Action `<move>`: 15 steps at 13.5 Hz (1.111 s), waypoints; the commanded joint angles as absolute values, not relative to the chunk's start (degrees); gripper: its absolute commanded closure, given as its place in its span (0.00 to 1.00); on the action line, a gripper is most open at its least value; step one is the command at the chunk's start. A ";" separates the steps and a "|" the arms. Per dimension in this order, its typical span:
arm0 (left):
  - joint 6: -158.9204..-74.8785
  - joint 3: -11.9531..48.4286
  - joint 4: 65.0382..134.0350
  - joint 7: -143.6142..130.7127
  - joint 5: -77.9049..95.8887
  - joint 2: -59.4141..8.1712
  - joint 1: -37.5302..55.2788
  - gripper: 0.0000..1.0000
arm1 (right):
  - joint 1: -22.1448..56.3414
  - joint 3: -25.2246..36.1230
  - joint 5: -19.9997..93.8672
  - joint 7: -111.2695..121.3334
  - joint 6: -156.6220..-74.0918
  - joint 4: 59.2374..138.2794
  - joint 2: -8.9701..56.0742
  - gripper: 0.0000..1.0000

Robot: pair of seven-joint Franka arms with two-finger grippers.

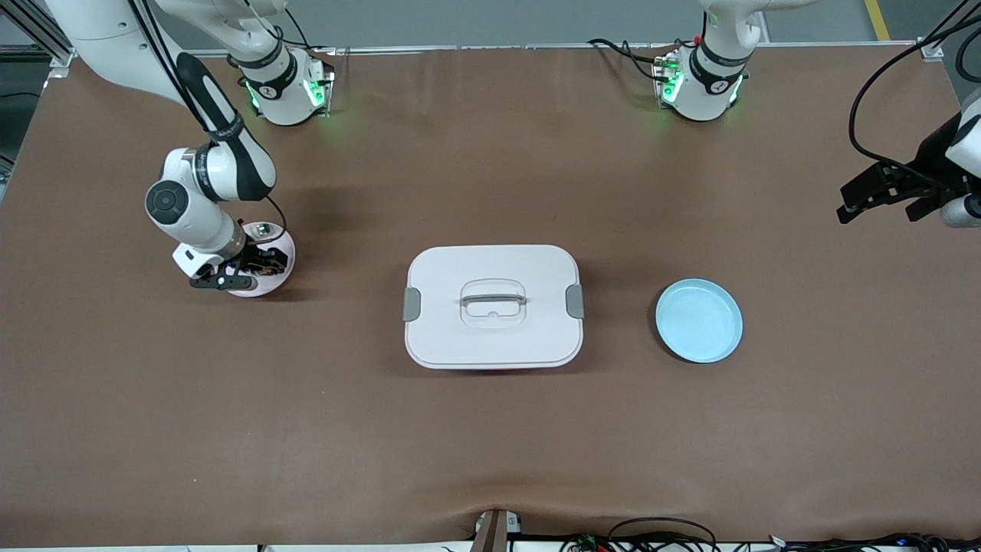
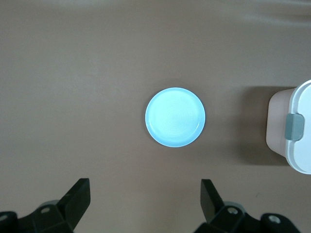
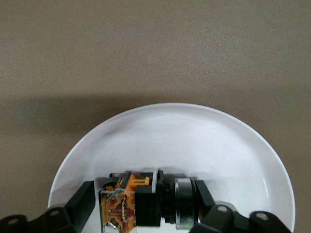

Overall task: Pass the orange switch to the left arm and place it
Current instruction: 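Lower the right gripper and grasp the orange switch, then lift the switch over the box with the right gripper while the left gripper approaches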

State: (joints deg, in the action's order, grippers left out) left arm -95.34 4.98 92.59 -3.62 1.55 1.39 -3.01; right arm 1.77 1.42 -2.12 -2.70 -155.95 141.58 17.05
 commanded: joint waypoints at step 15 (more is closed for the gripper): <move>-94.31 4.92 89.82 -2.46 16.39 1.23 -3.69 0.00 | 1.05 1.05 7.62 -9.83 -106.37 110.59 9.58 1.00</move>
